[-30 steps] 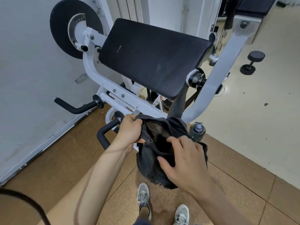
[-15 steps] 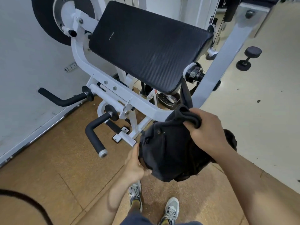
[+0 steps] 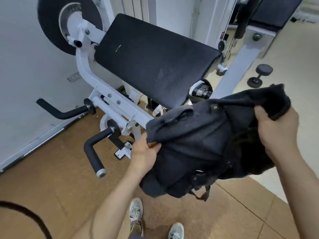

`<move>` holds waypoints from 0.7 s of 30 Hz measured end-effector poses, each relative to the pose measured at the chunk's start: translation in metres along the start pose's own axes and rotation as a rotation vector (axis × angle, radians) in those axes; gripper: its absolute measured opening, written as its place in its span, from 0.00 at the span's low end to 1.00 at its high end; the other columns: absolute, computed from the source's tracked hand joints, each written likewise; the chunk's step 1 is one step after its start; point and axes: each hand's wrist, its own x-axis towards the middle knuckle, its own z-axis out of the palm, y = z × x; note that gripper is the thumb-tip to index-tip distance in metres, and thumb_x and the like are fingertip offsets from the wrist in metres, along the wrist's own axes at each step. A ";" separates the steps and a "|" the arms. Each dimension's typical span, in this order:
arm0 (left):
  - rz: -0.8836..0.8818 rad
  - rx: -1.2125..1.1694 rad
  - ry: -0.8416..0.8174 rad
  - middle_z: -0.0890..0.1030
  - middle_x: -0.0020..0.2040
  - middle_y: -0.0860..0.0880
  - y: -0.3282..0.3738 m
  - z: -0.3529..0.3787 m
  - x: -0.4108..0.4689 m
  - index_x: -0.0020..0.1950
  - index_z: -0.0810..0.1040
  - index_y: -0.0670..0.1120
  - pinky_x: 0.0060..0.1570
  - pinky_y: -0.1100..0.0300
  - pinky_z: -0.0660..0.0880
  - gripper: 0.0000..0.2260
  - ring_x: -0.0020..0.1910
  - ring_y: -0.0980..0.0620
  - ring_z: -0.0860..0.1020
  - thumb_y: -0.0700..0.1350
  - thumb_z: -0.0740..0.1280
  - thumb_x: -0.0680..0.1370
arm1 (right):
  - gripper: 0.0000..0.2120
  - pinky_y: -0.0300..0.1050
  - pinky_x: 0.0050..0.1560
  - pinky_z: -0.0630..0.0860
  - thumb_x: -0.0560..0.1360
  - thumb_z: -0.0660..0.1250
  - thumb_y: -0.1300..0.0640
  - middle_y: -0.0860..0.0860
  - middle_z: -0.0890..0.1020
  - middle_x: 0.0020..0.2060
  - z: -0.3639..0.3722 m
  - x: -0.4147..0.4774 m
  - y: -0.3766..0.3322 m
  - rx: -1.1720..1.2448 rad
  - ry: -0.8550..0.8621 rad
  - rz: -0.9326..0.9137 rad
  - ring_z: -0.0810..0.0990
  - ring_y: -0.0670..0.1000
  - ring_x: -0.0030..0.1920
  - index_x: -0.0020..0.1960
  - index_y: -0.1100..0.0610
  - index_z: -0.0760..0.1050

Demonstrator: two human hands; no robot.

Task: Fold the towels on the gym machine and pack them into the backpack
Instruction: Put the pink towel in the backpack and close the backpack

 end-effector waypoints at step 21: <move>-0.195 0.097 -0.105 0.66 0.72 0.52 0.016 -0.138 0.187 0.78 0.54 0.54 0.59 0.55 0.69 0.44 0.65 0.51 0.70 0.59 0.75 0.70 | 0.13 0.41 0.53 0.68 0.77 0.66 0.57 0.45 0.77 0.49 0.129 -0.053 -0.005 0.083 -0.136 0.265 0.74 0.48 0.51 0.61 0.51 0.73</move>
